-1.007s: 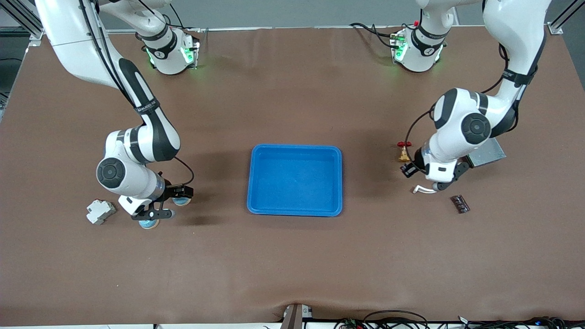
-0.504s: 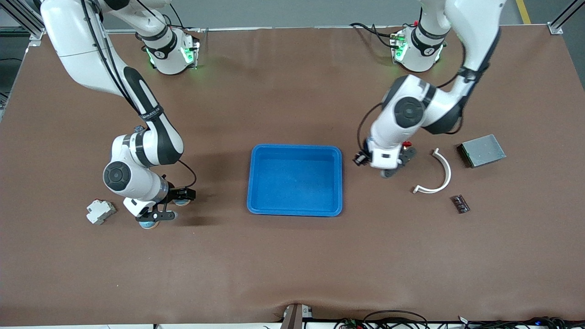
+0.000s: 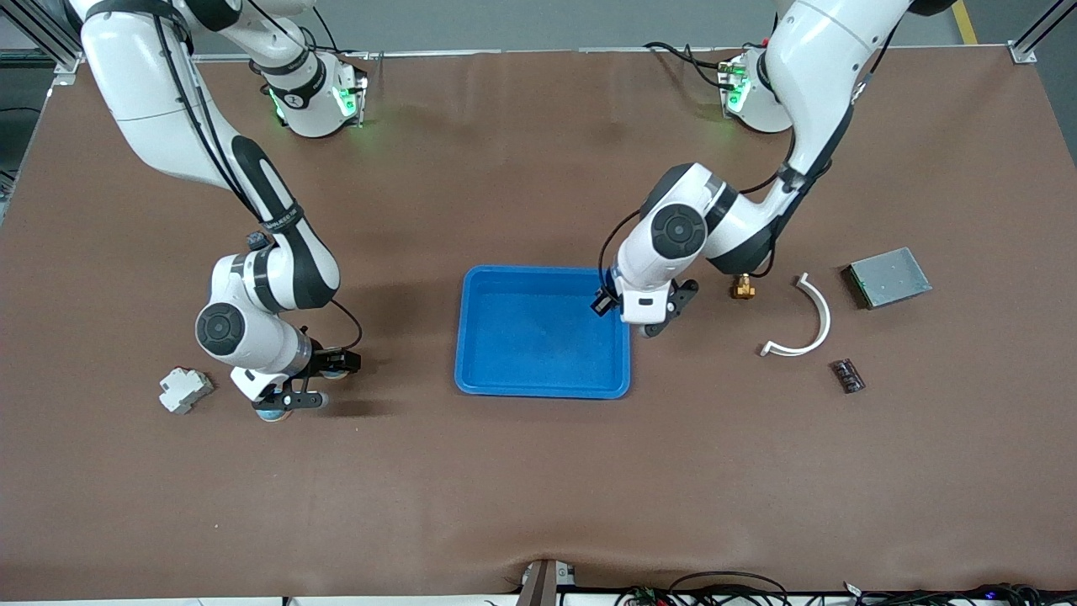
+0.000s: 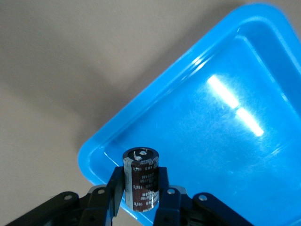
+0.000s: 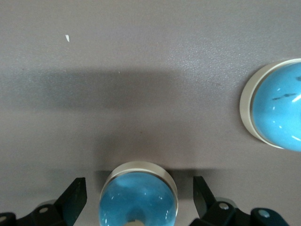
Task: Place electrolytic capacitor and blue bell in tray
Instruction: 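Lower the capacitor into the blue tray and open the left gripper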
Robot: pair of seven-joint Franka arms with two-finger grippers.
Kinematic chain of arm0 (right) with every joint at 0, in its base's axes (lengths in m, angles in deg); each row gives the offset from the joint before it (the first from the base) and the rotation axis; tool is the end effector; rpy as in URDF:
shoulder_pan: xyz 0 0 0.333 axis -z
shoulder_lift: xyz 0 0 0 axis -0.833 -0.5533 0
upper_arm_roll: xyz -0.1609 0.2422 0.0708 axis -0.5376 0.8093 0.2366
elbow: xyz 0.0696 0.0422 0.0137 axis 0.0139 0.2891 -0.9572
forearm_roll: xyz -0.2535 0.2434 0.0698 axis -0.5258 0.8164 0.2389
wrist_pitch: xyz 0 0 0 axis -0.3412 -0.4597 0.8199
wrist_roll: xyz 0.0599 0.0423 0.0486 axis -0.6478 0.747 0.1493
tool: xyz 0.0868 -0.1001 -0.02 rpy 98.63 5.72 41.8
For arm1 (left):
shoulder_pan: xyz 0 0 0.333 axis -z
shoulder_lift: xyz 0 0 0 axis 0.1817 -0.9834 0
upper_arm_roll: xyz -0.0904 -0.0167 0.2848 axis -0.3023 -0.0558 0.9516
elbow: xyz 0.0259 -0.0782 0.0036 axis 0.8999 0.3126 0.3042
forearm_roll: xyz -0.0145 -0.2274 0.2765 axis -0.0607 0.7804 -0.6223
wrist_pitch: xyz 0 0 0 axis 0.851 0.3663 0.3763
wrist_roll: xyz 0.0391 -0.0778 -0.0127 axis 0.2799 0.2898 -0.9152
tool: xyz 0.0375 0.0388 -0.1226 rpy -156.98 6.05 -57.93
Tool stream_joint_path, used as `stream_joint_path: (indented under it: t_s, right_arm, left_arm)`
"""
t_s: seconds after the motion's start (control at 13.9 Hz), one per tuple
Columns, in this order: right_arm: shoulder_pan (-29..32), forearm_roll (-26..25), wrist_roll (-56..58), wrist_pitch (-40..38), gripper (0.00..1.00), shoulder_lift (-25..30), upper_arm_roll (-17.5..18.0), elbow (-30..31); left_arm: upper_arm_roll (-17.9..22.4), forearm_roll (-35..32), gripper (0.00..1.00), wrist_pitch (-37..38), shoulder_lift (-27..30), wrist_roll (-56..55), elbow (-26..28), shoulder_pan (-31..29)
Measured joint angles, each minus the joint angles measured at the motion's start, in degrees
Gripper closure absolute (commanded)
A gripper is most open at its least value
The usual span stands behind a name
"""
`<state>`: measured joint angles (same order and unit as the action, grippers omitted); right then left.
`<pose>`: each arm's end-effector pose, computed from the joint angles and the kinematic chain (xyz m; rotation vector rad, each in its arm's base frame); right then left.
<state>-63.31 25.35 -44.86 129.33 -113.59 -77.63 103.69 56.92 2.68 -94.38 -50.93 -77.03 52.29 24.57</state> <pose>0.6005 0.0996 0.1605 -3.0907 -0.0486 0.0877 0.4879 -0.3728 0.2284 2.8162 1.1713 -0.2669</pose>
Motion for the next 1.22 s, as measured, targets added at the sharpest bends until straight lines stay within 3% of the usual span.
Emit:
stream_joint_path:
  t_s: [0.22, 0.29, 0.36, 0.5, 0.65, 0.86, 1.01, 1.22]
  right_arm:
    - [0.00, 0.00, 0.00, 0.38, 0.00, -0.57, 0.01, 0.00]
    - [0.00, 0.00, 0.00, 0.38, 0.05, -0.61, 0.01, 0.00]
    - [0.00, 0.00, 0.01, 0.38, 0.18, -0.61, 0.01, 0.00]
    - [0.00, 0.00, 0.01, 0.31, 0.43, -0.61, 0.03, -0.04]
    - [0.01, -0.01, 0.00, -0.50, 0.60, -0.41, -0.02, -0.32]
    - [0.03, -0.05, -0.03, -0.98, 0.72, -0.15, -0.11, -0.42]
    - [0.00, -0.06, -0.24, -0.99, 0.73, -0.14, -0.11, -0.45]
    - [-0.34, 0.00, -1.53, -1.04, 0.76, 0.03, 0.58, -0.66]
  left_arm:
    - [1.02, -4.07, 1.00, 0.00, -3.25, -2.67, -1.90, 1.83]
    - [1.04, -5.26, 1.00, 0.00, -4.13, -3.56, -2.41, 2.04]
    - [1.05, -6.09, 0.93, 0.00, -4.85, -4.17, -2.90, 2.20]
    - [1.08, -6.61, 0.67, 0.00, -5.94, -4.62, -3.82, 2.36]
    - [1.09, -6.65, 0.00, 0.00, -6.67, -4.65, -4.72, 2.46]
    - [1.08, -6.76, 0.00, 0.02, -6.73, -4.65, -5.75, 2.83]
    - [1.15, -6.90, 0.00, 1.59, -5.70, -4.65, -6.87, 2.74]
    - [1.45, -8.81, 0.00, 10.27, -0.89, -4.65, -8.49, 0.85]
